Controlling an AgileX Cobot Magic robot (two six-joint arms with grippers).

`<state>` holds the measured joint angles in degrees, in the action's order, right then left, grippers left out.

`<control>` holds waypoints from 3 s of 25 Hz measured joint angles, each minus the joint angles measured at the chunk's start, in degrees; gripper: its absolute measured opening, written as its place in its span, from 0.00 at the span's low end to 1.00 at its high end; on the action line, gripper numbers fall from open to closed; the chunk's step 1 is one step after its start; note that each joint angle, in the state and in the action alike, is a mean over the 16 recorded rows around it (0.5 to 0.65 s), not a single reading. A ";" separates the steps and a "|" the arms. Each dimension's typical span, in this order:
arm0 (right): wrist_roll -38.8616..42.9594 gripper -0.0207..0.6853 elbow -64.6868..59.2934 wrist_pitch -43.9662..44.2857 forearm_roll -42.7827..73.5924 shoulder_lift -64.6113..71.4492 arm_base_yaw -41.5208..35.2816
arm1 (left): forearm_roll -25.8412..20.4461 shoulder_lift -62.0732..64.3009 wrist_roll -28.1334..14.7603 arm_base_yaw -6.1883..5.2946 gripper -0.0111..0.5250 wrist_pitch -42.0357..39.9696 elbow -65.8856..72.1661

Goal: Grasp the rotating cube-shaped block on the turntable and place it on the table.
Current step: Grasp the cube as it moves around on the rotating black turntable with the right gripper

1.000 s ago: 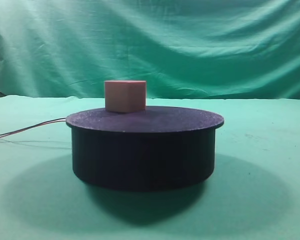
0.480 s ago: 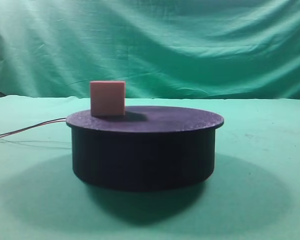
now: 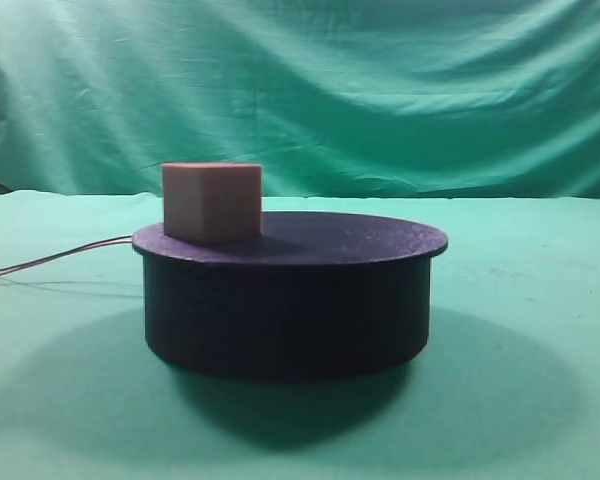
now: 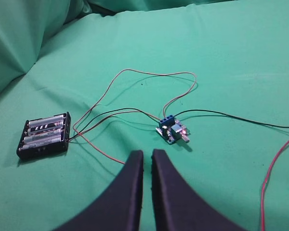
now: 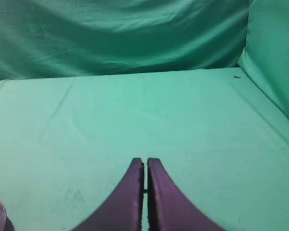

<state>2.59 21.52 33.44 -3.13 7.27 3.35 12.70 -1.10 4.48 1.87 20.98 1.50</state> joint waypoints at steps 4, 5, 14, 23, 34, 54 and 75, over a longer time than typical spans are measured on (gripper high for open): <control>-4.06 0.03 1.55 4.43 -3.26 2.49 0.00 | 0.00 0.00 0.00 0.00 0.02 0.00 0.00; -5.55 0.03 1.61 4.92 -4.67 3.00 0.00 | 0.00 0.00 0.00 0.00 0.02 0.00 0.00; -19.82 0.03 1.92 8.37 -19.47 11.79 0.29 | 0.00 0.00 0.00 0.00 0.02 0.00 0.00; -23.87 0.03 6.89 12.08 -25.90 32.44 7.29 | 0.00 0.00 0.00 0.00 0.02 0.00 0.00; -13.44 0.16 20.69 9.55 -15.96 60.28 28.95 | 0.00 0.00 0.00 0.00 0.02 0.00 0.00; 2.87 0.84 36.40 4.46 -8.56 84.61 37.10 | 0.00 0.00 0.00 0.00 0.02 0.00 0.00; 5.93 0.39 44.60 9.79 0.16 86.73 36.21 | 0.00 0.00 0.00 0.00 0.02 0.00 0.00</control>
<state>8.52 66.13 43.23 -2.97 93.99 39.56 12.70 -1.10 4.48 1.87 20.98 1.50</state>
